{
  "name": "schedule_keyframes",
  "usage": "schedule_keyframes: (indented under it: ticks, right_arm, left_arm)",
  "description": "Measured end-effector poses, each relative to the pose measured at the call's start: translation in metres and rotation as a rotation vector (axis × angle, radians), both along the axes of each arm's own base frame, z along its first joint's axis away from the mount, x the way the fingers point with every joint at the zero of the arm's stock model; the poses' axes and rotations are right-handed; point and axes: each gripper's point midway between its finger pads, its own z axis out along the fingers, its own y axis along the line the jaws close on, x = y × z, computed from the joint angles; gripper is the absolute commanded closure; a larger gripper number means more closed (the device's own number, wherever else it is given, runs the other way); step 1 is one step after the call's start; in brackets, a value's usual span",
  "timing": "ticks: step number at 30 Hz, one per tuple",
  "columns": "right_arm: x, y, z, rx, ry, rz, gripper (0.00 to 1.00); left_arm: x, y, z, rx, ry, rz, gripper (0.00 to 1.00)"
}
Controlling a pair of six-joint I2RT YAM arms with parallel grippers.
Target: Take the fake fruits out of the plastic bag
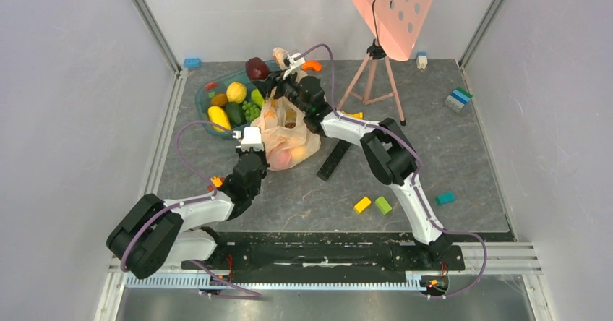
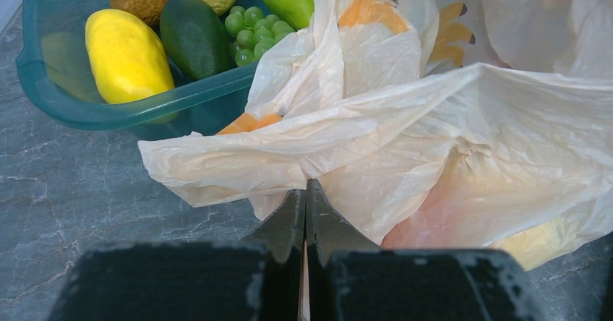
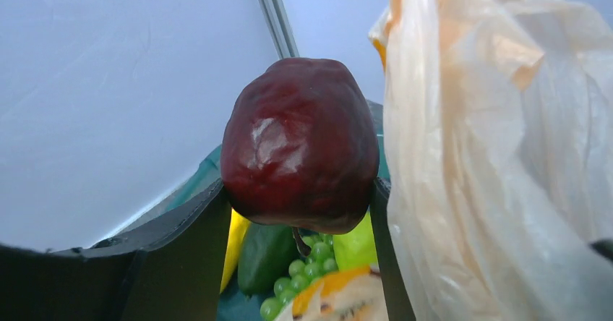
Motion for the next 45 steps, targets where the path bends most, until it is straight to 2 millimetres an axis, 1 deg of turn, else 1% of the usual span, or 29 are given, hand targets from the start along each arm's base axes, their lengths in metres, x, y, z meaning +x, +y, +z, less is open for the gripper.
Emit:
schedule_keyframes:
  ticks: [2,4,7,11,13,15,16,17,19,24,26,27,30,32,33,35,37,38,39,40,42,43,45]
  right_arm:
    - [0.010,0.006,0.002,0.045,-0.001,0.001,0.41]
    - [0.019,0.011,-0.007,0.068,0.011,0.002,0.40]
    - [0.028,0.018,-0.028,0.073,0.033,-0.005,0.39]
    - [0.036,0.020,-0.058,0.051,0.063,-0.028,0.38]
    - [0.037,0.019,-0.067,0.037,0.073,-0.036,0.33]
    - [0.038,0.018,-0.070,0.025,0.074,-0.045,0.27]
    - [0.039,0.018,-0.069,0.024,0.066,-0.050,0.22]
    - [0.040,0.017,-0.068,0.023,0.058,-0.054,0.14]
    - [0.040,0.016,-0.069,0.015,0.050,-0.056,0.02]
    - [0.033,0.009,-0.083,-0.050,0.042,-0.060,0.02]
    - [0.027,0.004,-0.085,-0.081,0.039,-0.056,0.02]
    - [0.023,0.001,-0.083,-0.092,0.036,-0.054,0.02]
    - [0.008,-0.011,-0.065,-0.104,0.019,-0.044,0.02]
    - [-0.005,-0.021,-0.040,-0.092,-0.005,-0.034,0.02]
    - [-0.012,-0.026,-0.023,-0.078,-0.021,-0.028,0.02]
    - [-0.029,-0.036,0.019,-0.031,-0.059,-0.005,0.02]
    - [-0.050,-0.046,0.068,0.040,-0.103,0.031,0.02]
    - [-0.059,-0.051,0.087,0.072,-0.121,0.048,0.02]
    - [-0.072,-0.057,0.109,0.111,-0.139,0.070,0.02]
    - [-0.085,-0.063,0.126,0.143,-0.151,0.093,0.02]
    - [-0.105,-0.073,0.144,0.181,-0.158,0.124,0.02]
    - [-0.117,-0.079,0.149,0.192,-0.152,0.139,0.02]
    - [-0.132,-0.088,0.148,0.193,-0.135,0.156,0.02]
  left_arm:
    - [0.000,-0.002,0.000,-0.002,0.000,-0.009,0.98]
    - [0.000,-0.003,0.000,-0.003,0.002,-0.016,0.98]
    - [0.000,-0.004,0.000,-0.004,0.003,-0.022,0.98]
    - [0.000,-0.005,0.000,-0.005,0.004,-0.028,0.98]
    - [0.000,-0.006,0.000,-0.006,0.004,-0.033,0.98]
    - [-0.001,-0.007,0.000,-0.007,0.005,-0.039,0.98]
    - [-0.001,-0.007,0.000,-0.008,0.005,-0.040,0.98]
    - [-0.001,-0.007,0.000,-0.007,0.005,-0.040,0.98]
    - [-0.001,-0.007,0.000,-0.007,0.005,-0.041,0.98]
    - [-0.001,-0.008,-0.001,-0.008,0.006,-0.047,0.98]
    - [-0.001,-0.009,-0.001,-0.010,0.006,-0.053,0.98]
    - [-0.001,-0.011,0.000,-0.012,0.006,-0.064,0.98]
    - [-0.004,-0.015,0.004,-0.028,-0.005,-0.096,0.98]
    - [-0.006,-0.018,0.010,-0.042,-0.021,-0.121,0.98]
    - [-0.008,-0.020,0.015,-0.052,-0.034,-0.144,0.98]
    - [-0.012,-0.025,0.028,-0.076,-0.063,-0.180,0.98]
    - [-0.015,-0.029,0.042,-0.102,-0.095,-0.214,0.98]
    - [-0.017,-0.032,0.047,-0.113,-0.107,-0.236,0.98]
    - [-0.019,-0.035,0.051,-0.121,-0.113,-0.259,0.98]
    - [-0.022,-0.039,0.053,-0.126,-0.113,-0.288,0.98]
    - [-0.026,-0.046,0.054,-0.128,-0.100,-0.336,0.98]
    - [-0.028,-0.049,0.055,-0.129,-0.092,-0.354,0.98]
    - [-0.033,-0.056,0.056,-0.134,-0.070,-0.403,0.98]
